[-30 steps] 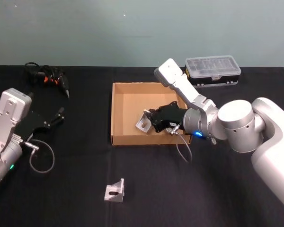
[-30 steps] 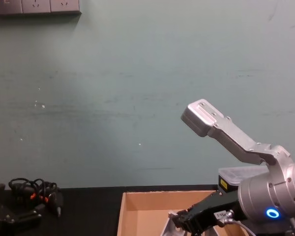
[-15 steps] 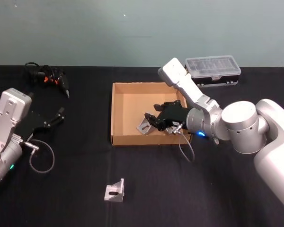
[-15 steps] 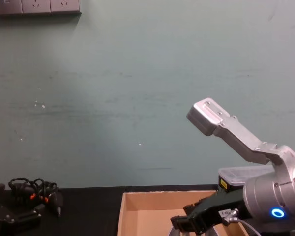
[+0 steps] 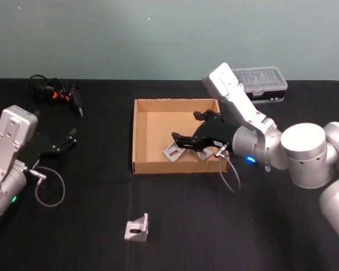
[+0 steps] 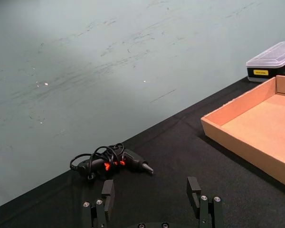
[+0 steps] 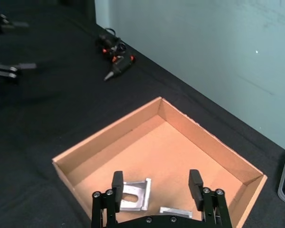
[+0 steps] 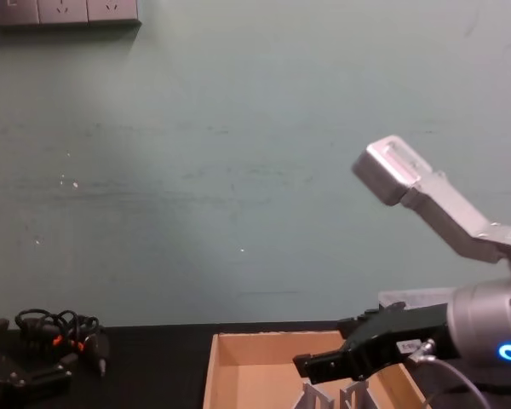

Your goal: Use one hand to pick up the angle iron from the table and place it into the box.

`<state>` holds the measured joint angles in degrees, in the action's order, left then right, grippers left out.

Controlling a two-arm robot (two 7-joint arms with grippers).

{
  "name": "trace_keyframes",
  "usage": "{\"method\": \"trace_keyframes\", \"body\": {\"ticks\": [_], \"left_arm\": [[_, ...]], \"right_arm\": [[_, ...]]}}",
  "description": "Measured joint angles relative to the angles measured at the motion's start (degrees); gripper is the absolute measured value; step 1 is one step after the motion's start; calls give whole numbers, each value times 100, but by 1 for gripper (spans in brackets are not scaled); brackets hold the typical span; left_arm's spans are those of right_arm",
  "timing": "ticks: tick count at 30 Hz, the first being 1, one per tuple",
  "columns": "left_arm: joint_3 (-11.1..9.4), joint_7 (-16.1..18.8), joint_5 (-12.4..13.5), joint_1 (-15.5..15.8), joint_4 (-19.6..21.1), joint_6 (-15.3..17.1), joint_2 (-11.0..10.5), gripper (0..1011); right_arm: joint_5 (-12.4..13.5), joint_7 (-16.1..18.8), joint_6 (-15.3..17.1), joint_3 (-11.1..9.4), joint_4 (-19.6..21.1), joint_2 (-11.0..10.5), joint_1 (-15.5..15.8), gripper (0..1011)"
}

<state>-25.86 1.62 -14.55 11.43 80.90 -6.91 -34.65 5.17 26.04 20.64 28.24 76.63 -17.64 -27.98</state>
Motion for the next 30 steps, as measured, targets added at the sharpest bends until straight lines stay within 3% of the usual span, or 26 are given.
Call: {"method": "trace_keyframes", "body": {"ticks": [5, 15, 30], "left_arm": [[0, 0, 0, 0, 0, 0, 0, 1000], [0, 0, 0, 0, 0, 0, 0, 1000], [0, 0, 0, 0, 0, 0, 0, 1000]], "right_arm": [[147, 64, -71, -124, 413, -173, 221, 993], [522, 217, -301, -335, 979, -507, 582, 1004], [1262, 1440, -1135, -421, 1710, -1534, 1022, 1004]]}}
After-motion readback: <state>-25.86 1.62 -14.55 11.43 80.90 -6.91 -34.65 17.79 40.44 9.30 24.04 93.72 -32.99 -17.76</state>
